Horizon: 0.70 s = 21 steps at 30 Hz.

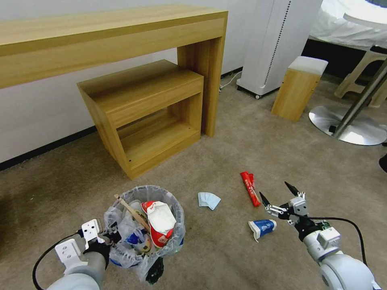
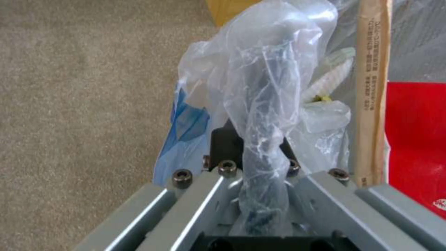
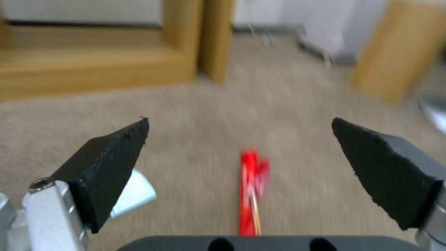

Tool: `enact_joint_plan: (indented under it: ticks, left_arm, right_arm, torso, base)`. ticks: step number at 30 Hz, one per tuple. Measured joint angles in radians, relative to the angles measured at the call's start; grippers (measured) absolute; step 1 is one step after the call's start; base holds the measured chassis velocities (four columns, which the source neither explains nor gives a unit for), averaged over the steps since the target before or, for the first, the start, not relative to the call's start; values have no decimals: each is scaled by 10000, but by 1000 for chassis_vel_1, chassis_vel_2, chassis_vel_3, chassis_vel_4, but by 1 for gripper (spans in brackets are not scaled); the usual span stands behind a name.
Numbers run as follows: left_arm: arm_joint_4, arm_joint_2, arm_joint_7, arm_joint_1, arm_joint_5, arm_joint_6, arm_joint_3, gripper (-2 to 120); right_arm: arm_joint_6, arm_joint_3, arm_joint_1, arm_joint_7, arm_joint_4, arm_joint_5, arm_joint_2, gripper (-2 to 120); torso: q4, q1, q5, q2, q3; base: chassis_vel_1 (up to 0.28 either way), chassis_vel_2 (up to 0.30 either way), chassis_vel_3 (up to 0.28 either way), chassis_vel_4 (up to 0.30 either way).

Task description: Pick up the trash bin and place the garbage on the floor into it.

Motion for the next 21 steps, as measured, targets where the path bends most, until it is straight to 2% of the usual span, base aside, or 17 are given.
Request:
enact_joint_plan:
  ticks: [1,3,5,7,8,9,11,13,21]
  left_arm:
    - [-5,-19,9,23,30,-8,7,0]
    - [-6,-22,10,29,39,-7,10,0]
    - [-17,-75,18,83,130,-12,47,0]
    - [-21,-84,20,88,141,-13,54,0]
    - [-30,-127,27,101,181,-17,80,0]
    - [-31,-151,28,105,205,-21,92,0]
    - [-30,-164,28,110,219,-24,99,0]
    - [-30,-206,32,146,261,-51,106,0]
    - [-30,-205,34,194,275,-64,74,0]
  right_arm:
    - [-482,-91,-20,443,19,359,-2,100]
    - [-655,-116,-31,596,36,494,-3,100]
    - [-2056,-206,-112,1801,361,1776,-22,100]
    - [-2269,-210,-113,1976,427,2022,-24,100]
    - [-3181,-228,-67,2734,670,3381,-26,100]
    - [-3632,-234,8,3105,753,4142,-23,100]
    - [-3884,-240,70,3334,784,4596,-16,100]
    - [-5201,-274,589,4376,733,6496,147,100]
    - [-5517,-288,1109,4648,210,7096,382,100]
  torso:
    - [0,0,0,0,0]
    - [0,0,0,0,-1]
    - [-1,0,0,0,0]
    - [-1,0,-1,0,0]
    - [-1,1,-2,0,0]
    - [-1,0,-2,0,0]
    - [0,0,-2,0,0]
    - [0,0,-2,0,0]
    - [3,0,2,0,1]
  base:
    - [0,0,0,0]
    - [0,0,0,0]
    - [0,0,0,0]
    - [0,0,0,0]
    - [0,0,0,0]
    - [0,0,0,0]
    - [0,0,0,0]
    - [0,0,0,0]
    - [0,0,0,0]
